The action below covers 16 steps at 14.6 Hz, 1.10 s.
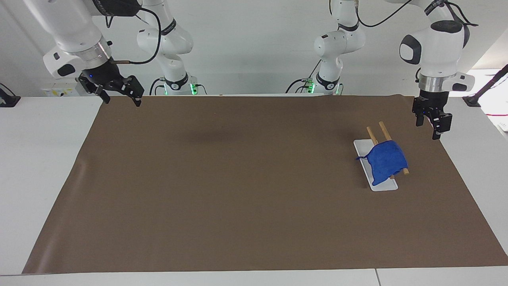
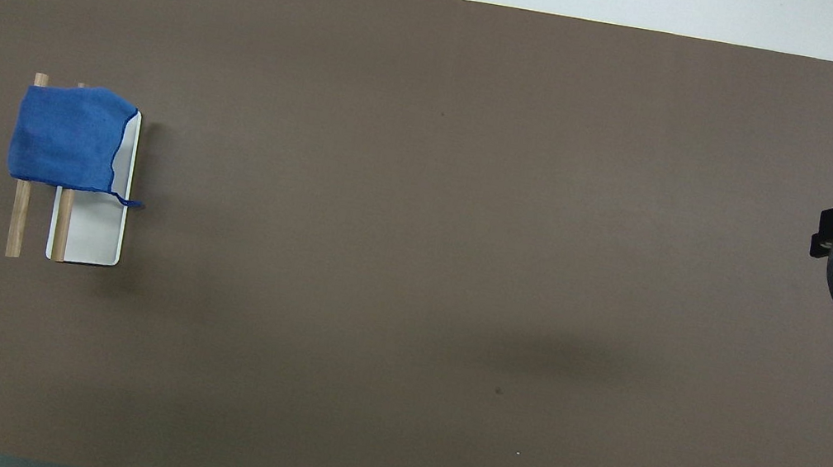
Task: Right arm passes towel to left arm to hang
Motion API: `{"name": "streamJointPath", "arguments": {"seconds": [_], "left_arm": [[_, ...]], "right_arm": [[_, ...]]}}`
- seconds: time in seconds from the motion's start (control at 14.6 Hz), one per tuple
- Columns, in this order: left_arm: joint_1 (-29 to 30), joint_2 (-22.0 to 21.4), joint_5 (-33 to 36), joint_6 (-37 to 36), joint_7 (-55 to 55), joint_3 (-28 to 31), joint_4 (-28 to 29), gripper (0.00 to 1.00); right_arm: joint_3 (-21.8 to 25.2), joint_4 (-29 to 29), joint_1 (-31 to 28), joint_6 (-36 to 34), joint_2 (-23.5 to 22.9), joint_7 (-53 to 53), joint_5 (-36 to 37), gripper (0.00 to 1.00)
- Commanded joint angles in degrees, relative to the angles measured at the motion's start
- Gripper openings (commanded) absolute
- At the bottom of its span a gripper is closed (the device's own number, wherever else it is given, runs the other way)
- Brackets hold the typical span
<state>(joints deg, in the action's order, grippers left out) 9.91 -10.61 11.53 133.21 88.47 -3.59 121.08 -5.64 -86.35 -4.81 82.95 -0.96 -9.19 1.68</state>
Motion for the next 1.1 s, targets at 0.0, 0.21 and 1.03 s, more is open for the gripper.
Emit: {"name": "streamJointPath", "arguments": {"seconds": [0.0,0.21,1.03], "left_arm": [[-5.1,5.9,-1.2,-4.7,-3.0,0.4,-9.7,1.00],[-8.9,6.5,-1.2,-4.7,-11.7,0.3,-10.7,1.00],[-12.7,9.6,-11.3,-18.5,-57.9,0.3,-25.4,1.00]], "right_arm": [[-0.6,-3.4,-0.2,2.4,2.3,-0.6,1.2,1.00],[-0.7,-3.3,-0.2,1.9,2.4,-0.5,1.1,1.00],[-0.5,-3.4,-0.5,1.9,2.4,-0.2,0.3,1.00]]}}
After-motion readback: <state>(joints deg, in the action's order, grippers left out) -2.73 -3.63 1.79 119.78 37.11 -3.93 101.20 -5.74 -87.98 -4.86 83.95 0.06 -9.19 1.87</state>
